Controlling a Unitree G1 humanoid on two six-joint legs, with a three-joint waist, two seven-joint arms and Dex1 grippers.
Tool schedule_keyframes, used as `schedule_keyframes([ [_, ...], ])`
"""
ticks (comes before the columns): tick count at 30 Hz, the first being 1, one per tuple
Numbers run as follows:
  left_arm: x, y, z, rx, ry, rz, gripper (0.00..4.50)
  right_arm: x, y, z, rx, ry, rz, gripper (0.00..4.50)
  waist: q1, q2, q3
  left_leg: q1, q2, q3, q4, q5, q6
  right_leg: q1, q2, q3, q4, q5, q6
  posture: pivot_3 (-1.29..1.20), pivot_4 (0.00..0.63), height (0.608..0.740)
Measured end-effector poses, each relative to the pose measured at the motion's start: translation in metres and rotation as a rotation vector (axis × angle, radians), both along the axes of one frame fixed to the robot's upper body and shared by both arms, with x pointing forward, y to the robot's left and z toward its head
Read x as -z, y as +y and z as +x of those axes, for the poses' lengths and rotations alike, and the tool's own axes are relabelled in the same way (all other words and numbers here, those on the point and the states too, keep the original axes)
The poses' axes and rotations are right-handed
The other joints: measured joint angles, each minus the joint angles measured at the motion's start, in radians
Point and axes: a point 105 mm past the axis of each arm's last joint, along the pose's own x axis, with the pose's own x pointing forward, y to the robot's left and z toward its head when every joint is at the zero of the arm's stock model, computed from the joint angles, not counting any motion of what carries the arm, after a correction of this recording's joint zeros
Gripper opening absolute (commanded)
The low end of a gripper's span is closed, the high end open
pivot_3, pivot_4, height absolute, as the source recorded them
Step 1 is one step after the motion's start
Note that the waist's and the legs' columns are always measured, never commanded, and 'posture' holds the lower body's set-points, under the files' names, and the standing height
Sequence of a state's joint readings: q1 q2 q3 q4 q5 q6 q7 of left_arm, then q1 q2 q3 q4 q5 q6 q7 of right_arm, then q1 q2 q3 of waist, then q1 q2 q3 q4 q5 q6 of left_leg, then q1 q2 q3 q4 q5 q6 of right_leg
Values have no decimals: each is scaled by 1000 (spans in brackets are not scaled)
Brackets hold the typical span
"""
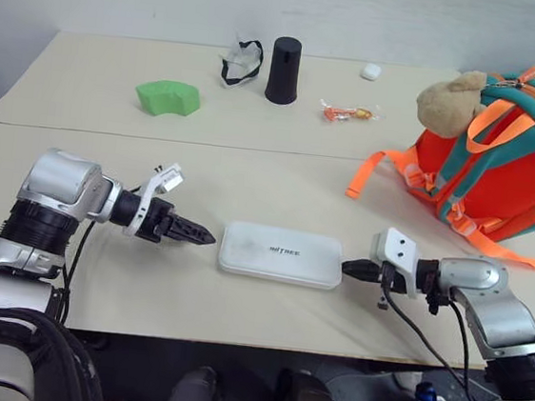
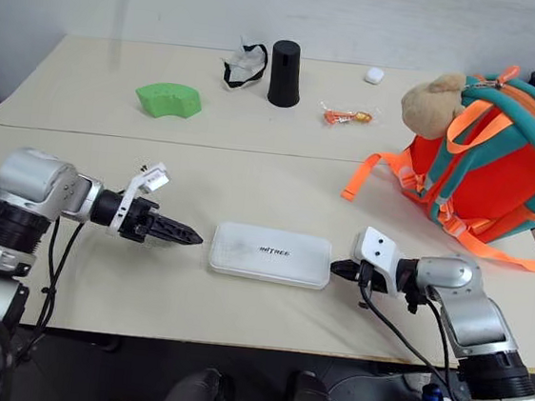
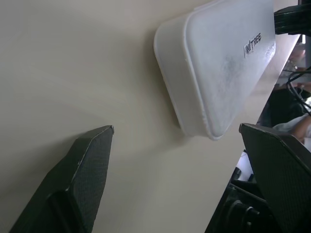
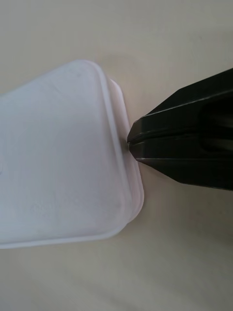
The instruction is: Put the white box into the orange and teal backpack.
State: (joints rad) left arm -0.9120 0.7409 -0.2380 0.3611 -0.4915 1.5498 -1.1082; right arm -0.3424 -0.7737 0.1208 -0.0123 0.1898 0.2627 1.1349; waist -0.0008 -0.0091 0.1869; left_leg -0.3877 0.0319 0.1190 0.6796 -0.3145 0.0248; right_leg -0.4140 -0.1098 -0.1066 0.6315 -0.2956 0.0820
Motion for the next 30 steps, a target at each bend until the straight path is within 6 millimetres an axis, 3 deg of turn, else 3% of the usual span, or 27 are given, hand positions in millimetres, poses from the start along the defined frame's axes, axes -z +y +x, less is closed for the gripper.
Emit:
schedule_keyframes([
  [4,4,-20,7,8,-13,0,4310,2,-1,-1,6,3,-1,0,0,0,0,0,0,0,1,0,0,0,-3,0,5,0,0,0,150,740],
  [23,0,-81,17,63,9,-94,4310,3,-2,0,22,-3,-2,0,1,-1,1,0,-1,0,3,0,0,0,-2,0,6,0,0,0,150,740],
  [30,-10,-86,20,87,-9,-136,2285,6,-3,-4,32,-4,0,0,0,-1,1,0,-1,0,3,0,0,0,-1,0,5,0,0,0,150,740],
])
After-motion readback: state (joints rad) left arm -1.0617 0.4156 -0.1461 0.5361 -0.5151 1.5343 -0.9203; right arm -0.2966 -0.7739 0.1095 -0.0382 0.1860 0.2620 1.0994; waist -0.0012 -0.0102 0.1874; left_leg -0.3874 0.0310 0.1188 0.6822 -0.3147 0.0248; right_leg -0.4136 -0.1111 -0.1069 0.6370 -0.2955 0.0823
